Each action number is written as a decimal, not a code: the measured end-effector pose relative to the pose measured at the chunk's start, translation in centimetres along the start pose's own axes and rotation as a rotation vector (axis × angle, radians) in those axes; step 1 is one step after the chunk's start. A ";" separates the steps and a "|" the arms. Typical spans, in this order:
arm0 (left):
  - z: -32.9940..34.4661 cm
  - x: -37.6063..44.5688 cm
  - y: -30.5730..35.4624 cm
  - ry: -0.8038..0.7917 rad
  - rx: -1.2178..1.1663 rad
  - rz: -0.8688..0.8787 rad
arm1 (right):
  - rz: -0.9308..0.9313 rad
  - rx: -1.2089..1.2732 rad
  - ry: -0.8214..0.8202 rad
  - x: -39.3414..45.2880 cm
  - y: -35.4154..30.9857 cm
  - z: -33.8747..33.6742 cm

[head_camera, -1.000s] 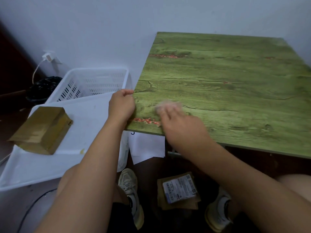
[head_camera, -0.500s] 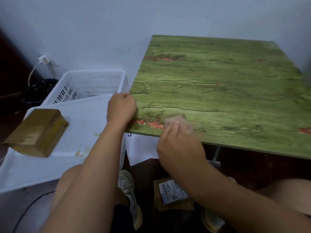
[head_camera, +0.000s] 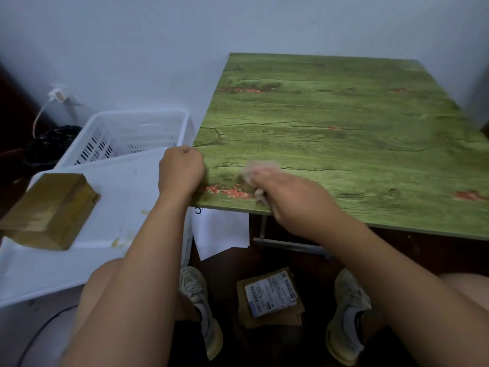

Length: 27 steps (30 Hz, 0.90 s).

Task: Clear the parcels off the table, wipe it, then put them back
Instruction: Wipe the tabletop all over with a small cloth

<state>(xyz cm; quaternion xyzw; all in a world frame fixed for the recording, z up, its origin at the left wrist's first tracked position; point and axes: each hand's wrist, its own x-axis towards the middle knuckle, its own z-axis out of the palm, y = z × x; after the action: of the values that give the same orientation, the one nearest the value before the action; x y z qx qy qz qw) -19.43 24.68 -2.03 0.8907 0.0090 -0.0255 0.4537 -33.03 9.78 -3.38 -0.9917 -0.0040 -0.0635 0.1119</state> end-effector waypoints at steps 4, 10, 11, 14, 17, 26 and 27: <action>0.3 0.0 -0.2 -0.006 0.097 0.058 | -0.130 -0.042 -0.043 -0.9 -2.3 0.9; 1.0 -0.4 -0.1 0.012 0.303 0.240 | 0.090 -0.050 0.066 -0.7 1.4 0.0; 1.2 -0.6 0.1 0.011 0.327 0.276 | 0.072 -0.064 0.069 -0.9 0.9 0.0; 2.1 -0.9 0.7 0.000 0.384 0.360 | -0.171 0.025 0.026 -2.3 -1.6 1.1; 2.7 -1.0 0.7 -0.041 0.420 0.365 | -0.003 0.060 0.011 -1.7 1.2 0.0; 3.5 -0.9 1.1 0.046 0.251 0.352 | -0.141 0.033 -0.013 -2.3 -0.2 0.0; 3.4 -0.8 1.1 0.052 0.225 0.353 | -0.037 0.032 0.006 -1.9 1.2 -0.4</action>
<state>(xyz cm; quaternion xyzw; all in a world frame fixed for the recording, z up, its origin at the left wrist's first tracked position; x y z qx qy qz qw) -20.34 21.23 -3.07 0.9239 -0.1384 0.0765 0.3485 -34.91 8.54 -3.50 -0.9894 -0.0231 -0.0684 0.1263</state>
